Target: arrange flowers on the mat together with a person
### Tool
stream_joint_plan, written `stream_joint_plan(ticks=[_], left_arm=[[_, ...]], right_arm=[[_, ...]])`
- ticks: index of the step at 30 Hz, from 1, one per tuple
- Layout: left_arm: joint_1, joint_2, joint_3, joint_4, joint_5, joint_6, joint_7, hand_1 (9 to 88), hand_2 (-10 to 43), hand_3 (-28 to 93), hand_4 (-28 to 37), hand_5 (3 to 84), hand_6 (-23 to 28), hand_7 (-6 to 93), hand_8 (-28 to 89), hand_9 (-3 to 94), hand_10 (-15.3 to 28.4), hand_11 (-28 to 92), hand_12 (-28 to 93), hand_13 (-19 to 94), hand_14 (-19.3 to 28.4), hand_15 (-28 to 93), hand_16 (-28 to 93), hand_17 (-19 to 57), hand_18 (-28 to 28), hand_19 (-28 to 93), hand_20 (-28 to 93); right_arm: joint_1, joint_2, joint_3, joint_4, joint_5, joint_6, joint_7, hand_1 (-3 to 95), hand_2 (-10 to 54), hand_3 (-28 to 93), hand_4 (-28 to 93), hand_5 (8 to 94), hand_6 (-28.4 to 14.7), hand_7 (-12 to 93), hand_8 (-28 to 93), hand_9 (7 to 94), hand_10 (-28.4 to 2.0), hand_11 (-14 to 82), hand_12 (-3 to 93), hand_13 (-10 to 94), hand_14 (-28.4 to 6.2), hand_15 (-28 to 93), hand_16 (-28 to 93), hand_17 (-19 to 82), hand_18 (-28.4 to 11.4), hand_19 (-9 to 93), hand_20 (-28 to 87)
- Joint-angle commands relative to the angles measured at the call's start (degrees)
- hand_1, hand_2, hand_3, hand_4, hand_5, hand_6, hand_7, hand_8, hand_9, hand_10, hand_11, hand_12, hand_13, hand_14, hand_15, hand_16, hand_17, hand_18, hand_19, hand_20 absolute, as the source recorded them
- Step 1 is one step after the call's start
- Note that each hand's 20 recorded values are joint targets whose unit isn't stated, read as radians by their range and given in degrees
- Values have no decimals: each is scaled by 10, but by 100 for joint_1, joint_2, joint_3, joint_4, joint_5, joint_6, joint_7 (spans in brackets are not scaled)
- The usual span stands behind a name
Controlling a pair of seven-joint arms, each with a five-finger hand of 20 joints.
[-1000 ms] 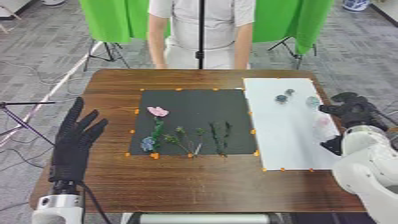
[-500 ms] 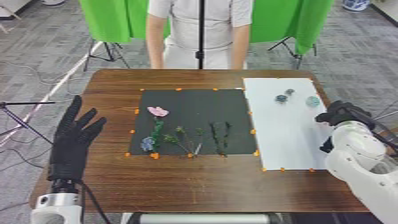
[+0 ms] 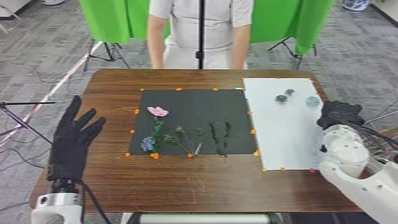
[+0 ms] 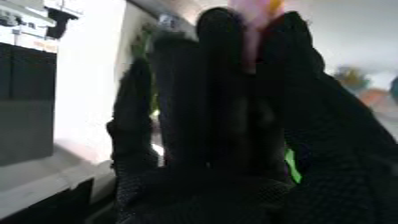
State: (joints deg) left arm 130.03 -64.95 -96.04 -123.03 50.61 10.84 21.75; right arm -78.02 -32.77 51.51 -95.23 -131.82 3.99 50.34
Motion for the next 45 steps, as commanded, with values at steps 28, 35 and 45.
stream_joint_plan(ticks=[28, 35, 45], left_arm=[[315, -201, -226, -64, -336, -88, -23, 206, 39, 759, -283, 232, -40, 128, -101, 281, 124, 98, 141, 246, 192, 240, -1, -92, 274, 486, 13], [243, -197, -197, -24, -252, -122, -58, 208, 38, 760, -283, 232, -39, 128, -102, 282, 124, 98, 140, 245, 192, 239, -1, -92, 274, 487, 12], [-19, -143, -74, 103, -213, -262, -148, 213, 37, 764, -283, 232, -40, 129, -102, 283, 125, 99, 139, 245, 192, 239, 0, -92, 275, 487, 11]], right_arm=[[2844, -2712, -3200, -706, -338, 395, -2291, 558, -84, 641, -282, 745, 56, 305, -21, 837, -54, 320, 331, 671, -46, 705, 246, 184, -178, 730, 438], [2690, -2750, -3523, -396, -647, 33, -2619, 552, -78, 636, -282, 735, 65, 314, -36, 824, -54, 311, 326, 661, -47, 663, 223, 165, -169, 680, 418], [2987, -2783, -3991, -124, -618, -91, -2326, 530, -79, 636, -282, 731, 77, 303, -54, 803, -53, 198, 357, 616, -43, 597, 269, 140, -166, 640, 401]])
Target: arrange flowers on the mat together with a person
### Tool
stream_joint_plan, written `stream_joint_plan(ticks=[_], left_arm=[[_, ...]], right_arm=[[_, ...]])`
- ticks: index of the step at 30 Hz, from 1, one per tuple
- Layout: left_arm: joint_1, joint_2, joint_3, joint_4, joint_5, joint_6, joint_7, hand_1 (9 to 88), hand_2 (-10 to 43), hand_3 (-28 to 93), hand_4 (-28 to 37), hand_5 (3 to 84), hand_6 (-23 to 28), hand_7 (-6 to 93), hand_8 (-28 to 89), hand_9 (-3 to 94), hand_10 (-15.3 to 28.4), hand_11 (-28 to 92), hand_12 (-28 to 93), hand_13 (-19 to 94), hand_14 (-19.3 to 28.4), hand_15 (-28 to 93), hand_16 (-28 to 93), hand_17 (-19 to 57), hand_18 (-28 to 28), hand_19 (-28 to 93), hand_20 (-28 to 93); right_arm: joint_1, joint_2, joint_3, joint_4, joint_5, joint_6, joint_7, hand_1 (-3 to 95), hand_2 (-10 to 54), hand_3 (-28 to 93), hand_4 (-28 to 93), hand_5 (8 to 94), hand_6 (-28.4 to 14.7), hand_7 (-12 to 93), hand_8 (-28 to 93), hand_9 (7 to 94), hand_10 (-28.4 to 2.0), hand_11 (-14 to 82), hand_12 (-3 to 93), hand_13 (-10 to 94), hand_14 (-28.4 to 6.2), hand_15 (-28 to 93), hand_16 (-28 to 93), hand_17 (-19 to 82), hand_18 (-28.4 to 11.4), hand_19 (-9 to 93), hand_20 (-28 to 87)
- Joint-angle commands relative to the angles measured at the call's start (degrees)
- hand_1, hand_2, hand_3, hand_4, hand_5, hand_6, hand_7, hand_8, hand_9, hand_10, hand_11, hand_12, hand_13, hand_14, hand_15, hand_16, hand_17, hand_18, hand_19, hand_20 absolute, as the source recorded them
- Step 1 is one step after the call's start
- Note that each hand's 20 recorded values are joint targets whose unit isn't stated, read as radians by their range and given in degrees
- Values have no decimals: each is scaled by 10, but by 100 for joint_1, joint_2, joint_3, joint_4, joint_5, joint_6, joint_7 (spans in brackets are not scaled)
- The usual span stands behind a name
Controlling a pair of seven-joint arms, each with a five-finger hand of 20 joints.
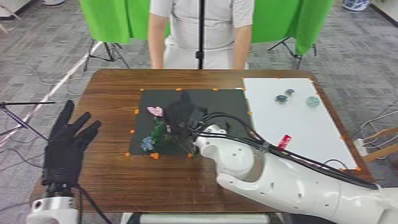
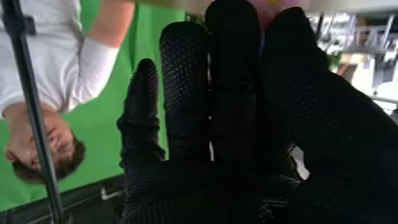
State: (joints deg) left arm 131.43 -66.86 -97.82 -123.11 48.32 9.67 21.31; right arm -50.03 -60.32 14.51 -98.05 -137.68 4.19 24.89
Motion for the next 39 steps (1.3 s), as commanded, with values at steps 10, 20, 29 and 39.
stream_joint_plan(ticks=[10, 20, 29, 39], left_arm=[[-125, 2, 60, 100, 47, -189, -234, 215, 37, 764, -283, 232, -38, 130, -102, 285, 125, 100, 139, 246, 191, 241, -1, -92, 275, 489, 9], [-170, -33, 66, 125, 79, -232, -312, 219, 36, 768, -282, 234, -35, 129, -102, 286, 126, 103, 138, 245, 191, 240, -2, -92, 276, 490, 8], [-20, 57, 48, 69, 45, -71, -157, 222, 36, 767, -280, 234, -35, 129, -102, 285, 126, 103, 137, 245, 192, 240, -1, -92, 275, 490, 6], [66, 167, 19, -32, 353, 12, -223, 209, 37, 751, -282, 236, -41, 125, -102, 279, 122, 94, 136, 239, 190, 232, -1, -95, 273, 482, 4]], right_arm=[[157, -79, -323, 118, -18, 82, 491, 501, -93, 645, -283, 654, 65, 313, -75, 739, -65, 250, 318, 587, -55, 636, 198, 126, -168, 640, 401], [175, -110, -240, -28, -27, 56, 396, 401, -95, 715, -276, 602, 57, 249, -155, 660, -91, 401, 207, 548, -74, 687, 184, 111, -178, 645, 412], [-309, 44, 781, -646, 636, -87, 54, 381, -95, 708, -278, 580, 51, 241, -158, 635, -98, 411, 201, 528, -82, 701, 181, 105, -182, 644, 415], [-2939, 147, 4680, -2019, 5031, -604, -303, 261, 4, 688, -248, 489, 15, 174, -125, 508, -145, 194, 175, 418, -149, 458, 145, 43, -193, 459, 299]])
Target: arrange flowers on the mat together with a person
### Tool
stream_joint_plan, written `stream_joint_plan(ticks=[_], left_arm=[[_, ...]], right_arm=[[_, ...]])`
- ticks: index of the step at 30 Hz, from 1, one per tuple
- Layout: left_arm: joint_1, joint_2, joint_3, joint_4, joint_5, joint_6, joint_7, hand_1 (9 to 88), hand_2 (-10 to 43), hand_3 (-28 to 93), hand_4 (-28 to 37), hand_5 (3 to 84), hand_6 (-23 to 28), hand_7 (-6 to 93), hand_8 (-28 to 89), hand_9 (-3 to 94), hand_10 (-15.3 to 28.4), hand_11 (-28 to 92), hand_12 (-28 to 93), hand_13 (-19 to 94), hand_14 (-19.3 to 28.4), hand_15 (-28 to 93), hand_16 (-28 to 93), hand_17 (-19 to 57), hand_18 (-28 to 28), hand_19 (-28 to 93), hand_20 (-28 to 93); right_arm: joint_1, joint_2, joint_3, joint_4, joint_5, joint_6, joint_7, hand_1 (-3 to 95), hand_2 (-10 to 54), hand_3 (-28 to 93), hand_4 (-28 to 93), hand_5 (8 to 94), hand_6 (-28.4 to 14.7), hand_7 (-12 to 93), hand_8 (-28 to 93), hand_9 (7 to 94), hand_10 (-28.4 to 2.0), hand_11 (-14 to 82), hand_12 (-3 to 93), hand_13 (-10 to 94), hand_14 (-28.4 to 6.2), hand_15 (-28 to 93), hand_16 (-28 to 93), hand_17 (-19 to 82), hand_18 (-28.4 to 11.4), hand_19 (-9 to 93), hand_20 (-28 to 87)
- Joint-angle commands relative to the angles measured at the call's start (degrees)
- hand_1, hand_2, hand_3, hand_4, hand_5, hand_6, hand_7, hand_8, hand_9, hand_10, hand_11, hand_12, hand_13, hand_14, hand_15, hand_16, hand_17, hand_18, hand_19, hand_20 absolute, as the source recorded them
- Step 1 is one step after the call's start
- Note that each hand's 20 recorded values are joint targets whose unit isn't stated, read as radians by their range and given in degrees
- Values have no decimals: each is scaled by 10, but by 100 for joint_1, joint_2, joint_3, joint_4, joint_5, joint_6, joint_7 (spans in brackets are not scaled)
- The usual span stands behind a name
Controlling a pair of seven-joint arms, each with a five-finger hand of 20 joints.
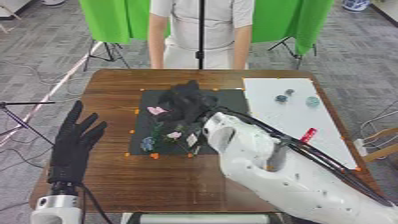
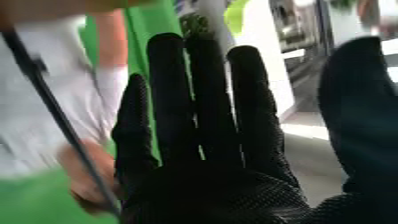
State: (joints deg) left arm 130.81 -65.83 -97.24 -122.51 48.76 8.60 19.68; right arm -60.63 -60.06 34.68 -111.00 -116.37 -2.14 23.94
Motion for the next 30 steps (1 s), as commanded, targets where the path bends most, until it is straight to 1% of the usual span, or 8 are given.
stream_joint_plan(ticks=[1, 3, 10, 13, 17, 18, 23, 30], left_arm=[[106, 71, -29, -87, 357, 123, -79, 209, 37, 750, -282, 236, -42, 124, -102, 279, 122, 92, 137, 238, 189, 229, -1, -95, 273, 481, 3], [94, 121, 14, -83, 317, 131, -29, 206, 38, 747, -282, 235, -43, 123, -102, 278, 122, 89, 137, 238, 189, 225, 0, -97, 272, 476, 2], [-92, 238, 255, 24, 348, 166, -23, 199, 35, 748, -283, 235, -46, 121, -101, 275, 120, 81, 141, 235, 186, 216, 5, -98, 269, 463, 4], [-188, 209, 328, 67, 505, 189, -101, 196, 33, 748, -283, 235, -47, 122, -101, 274, 118, 79, 142, 234, 184, 213, 7, -101, 268, 459, 5], [-152, 119, 302, 56, 494, 172, -59, 194, 33, 747, -283, 234, -48, 122, -101, 274, 118, 80, 144, 234, 182, 210, 9, -101, 266, 458, 8], [-112, 116, 294, 41, 491, 219, 16, 194, 33, 748, -283, 234, -49, 123, -101, 275, 118, 81, 145, 235, 182, 211, 10, -101, 266, 459, 10], [-77, -7, 183, 41, 533, 100, -59, 192, 31, 750, -283, 239, -48, 124, -102, 283, 122, 87, 144, 241, 184, 219, 11, -99, 261, 463, 18], [16, -8, 189, 46, 483, 167, -85, 189, 29, 751, -283, 237, -51, 124, -102, 280, 118, 82, 143, 238, 182, 212, 10, -100, 263, 457, 19]], right_arm=[[-2135, 117, 2981, -809, 3150, 5, -253, 252, 12, 687, -245, 473, 9, 161, -120, 497, -148, 182, 175, 409, -156, 432, 149, 38, -196, 446, 288], [-2594, 217, 3373, -974, 3570, 388, -394, 240, 26, 681, -243, 452, 9, 149, -113, 475, -153, 162, 173, 384, -166, 393, 155, 26, -201, 426, 276], [-4093, 52, 4754, -1258, 5117, 621, -1012, 211, 63, 666, -244, 401, 6, 118, -97, 427, -164, 125, 177, 338, -186, 328, 178, 12, -203, 382, 246], [-4613, -33, 5112, -1326, 5649, 871, -1409, 200, 72, 664, -244, 388, 7, 112, -93, 415, -166, 113, 180, 322, -188, 306, 189, 7, -204, 369, 239], [-5111, -201, 5455, -1415, 5686, 917, -1584, 196, 80, 656, -246, 375, 13, 105, -90, 402, -166, 100, 184, 312, -190, 283, 205, 2, -206, 359, 235], [-5181, -305, 5542, -1413, 5702, 823, -1558, 193, 80, 658, -246, 374, 13, 104, -89, 401, -166, 99, 185, 310, -190, 279, 208, 2, -206, 358, 235], [-5607, -497, 5734, -1482, 5771, 886, -1603, 182, 84, 663, -250, 374, 15, 100, -87, 400, -157, 86, 183, 309, -193, 264, 221, 1, -209, 353, 235], [-5949, -687, 5879, -1563, 5609, 870, -1556, 175, 88, 661, -251, 363, 21, 93, -85, 391, -156, 70, 184, 307, -195, 245, 234, -1, -213, 349, 236]])
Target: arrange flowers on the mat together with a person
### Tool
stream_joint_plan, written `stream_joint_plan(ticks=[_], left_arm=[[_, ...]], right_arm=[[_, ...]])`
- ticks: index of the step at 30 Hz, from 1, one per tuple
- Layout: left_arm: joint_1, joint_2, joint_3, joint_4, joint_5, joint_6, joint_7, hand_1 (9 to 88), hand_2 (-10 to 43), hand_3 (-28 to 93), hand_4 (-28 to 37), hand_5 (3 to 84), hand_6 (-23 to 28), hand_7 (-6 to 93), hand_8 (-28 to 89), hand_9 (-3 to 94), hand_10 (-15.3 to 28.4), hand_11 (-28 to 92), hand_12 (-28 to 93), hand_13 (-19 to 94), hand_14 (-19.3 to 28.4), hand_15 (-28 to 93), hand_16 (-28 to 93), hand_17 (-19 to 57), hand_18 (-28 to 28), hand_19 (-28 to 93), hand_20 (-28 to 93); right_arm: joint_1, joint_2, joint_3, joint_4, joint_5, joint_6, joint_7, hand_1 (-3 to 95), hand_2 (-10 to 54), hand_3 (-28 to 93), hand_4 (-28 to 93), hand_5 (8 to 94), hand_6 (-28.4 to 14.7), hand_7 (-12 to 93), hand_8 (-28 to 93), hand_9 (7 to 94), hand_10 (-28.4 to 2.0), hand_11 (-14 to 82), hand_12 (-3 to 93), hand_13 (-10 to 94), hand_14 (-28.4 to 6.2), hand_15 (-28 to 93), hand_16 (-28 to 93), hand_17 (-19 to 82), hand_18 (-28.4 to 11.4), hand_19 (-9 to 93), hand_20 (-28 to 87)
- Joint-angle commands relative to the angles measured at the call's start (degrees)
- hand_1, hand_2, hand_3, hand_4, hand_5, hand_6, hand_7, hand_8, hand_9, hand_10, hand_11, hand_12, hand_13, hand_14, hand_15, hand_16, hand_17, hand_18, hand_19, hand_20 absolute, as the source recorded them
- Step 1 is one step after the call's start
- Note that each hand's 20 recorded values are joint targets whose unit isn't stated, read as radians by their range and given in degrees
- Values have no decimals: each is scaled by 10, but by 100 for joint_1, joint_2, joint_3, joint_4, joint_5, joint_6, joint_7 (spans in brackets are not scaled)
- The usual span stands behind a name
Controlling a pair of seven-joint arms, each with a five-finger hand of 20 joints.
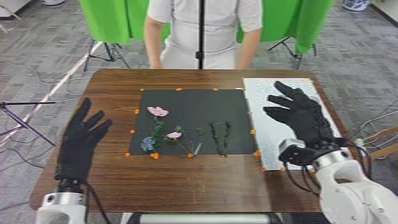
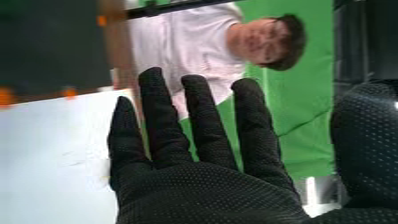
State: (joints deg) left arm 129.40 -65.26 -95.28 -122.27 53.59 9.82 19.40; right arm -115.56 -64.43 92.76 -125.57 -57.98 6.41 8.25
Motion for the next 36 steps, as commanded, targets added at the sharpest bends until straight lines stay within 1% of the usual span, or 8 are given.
stream_joint_plan(ticks=[1, 13, 21, 22, 24, 30, 32, 36], left_arm=[[175, -71, -17, 18, -9, 42, -34, 189, 29, 750, -283, 237, -51, 124, -102, 280, 118, 82, 143, 238, 182, 212, 10, -100, 263, 456, 20], [147, -80, 7, -5, -23, 15, -39, 188, 31, 748, -283, 235, -49, 123, -101, 279, 119, 82, 144, 238, 183, 212, 11, -99, 266, 458, 23], [132, -62, 46, -2, -54, 69, -19, 189, 32, 748, -283, 234, -48, 123, -100, 280, 120, 83, 144, 239, 185, 216, 11, -99, 266, 459, 23], [156, -52, 56, -5, -70, 104, 17, 190, 33, 748, -283, 234, -47, 123, -100, 280, 120, 83, 144, 239, 185, 216, 11, -99, 266, 460, 23], [161, -70, 26, 0, -82, 75, -34, 190, 33, 749, -283, 234, -47, 124, -101, 281, 121, 85, 144, 240, 186, 220, 12, -99, 265, 461, 24], [113, -16, 72, 11, -84, 45, -48, 191, 33, 749, -283, 234, -46, 124, -101, 281, 121, 89, 144, 241, 187, 226, 9, -98, 265, 463, 26], [119, -5, 70, -3, -44, 3, -78, 191, 34, 748, -283, 233, -46, 124, -101, 281, 122, 88, 143, 241, 188, 226, 8, -98, 266, 464, 26], [99, 18, 101, -4, -71, 35, -65, 191, 35, 748, -283, 233, -46, 124, -101, 280, 121, 89, 143, 241, 188, 227, 7, -98, 266, 465, 25]], right_arm=[[-450, -267, 77, -79, -240, -42, -19, 173, 88, 662, -251, 363, 21, 93, -85, 391, -156, 69, 184, 307, -195, 244, 236, -1, -213, 349, 236], [-390, -226, 71, -85, -165, 30, -121, 169, 89, 668, -251, 361, 24, 90, -84, 387, -154, 69, 185, 308, -196, 234, 248, -4, -216, 347, 237], [-296, -184, -40, -47, -231, 79, -86, 170, 88, 674, -250, 365, 27, 95, -86, 389, -154, 72, 186, 311, -194, 237, 252, -6, -217, 347, 238], [-256, -180, -63, -43, -305, 65, -45, 172, 87, 676, -249, 365, 27, 95, -86, 390, -154, 72, 186, 311, -193, 238, 252, -6, -217, 347, 238], [-201, -156, -119, -28, -525, 49, -12, 174, 86, 678, -249, 364, 28, 95, -87, 390, -154, 73, 185, 311, -193, 239, 252, -7, -217, 347, 239], [-178, -141, -122, -9, -316, 35, -71, 176, 84, 683, -251, 364, 30, 96, -88, 393, -153, 74, 185, 314, -192, 242, 251, -8, -218, 346, 239], [-195, -146, -120, -21, -343, 63, -34, 176, 84, 684, -252, 364, 30, 96, -88, 394, -154, 75, 185, 315, -192, 242, 251, -9, -219, 344, 238], [-200, -121, -150, -24, -383, 116, -15, 175, 84, 685, -253, 365, 30, 97, -88, 395, -154, 75, 184, 315, -191, 244, 251, -9, -220, 343, 239]])
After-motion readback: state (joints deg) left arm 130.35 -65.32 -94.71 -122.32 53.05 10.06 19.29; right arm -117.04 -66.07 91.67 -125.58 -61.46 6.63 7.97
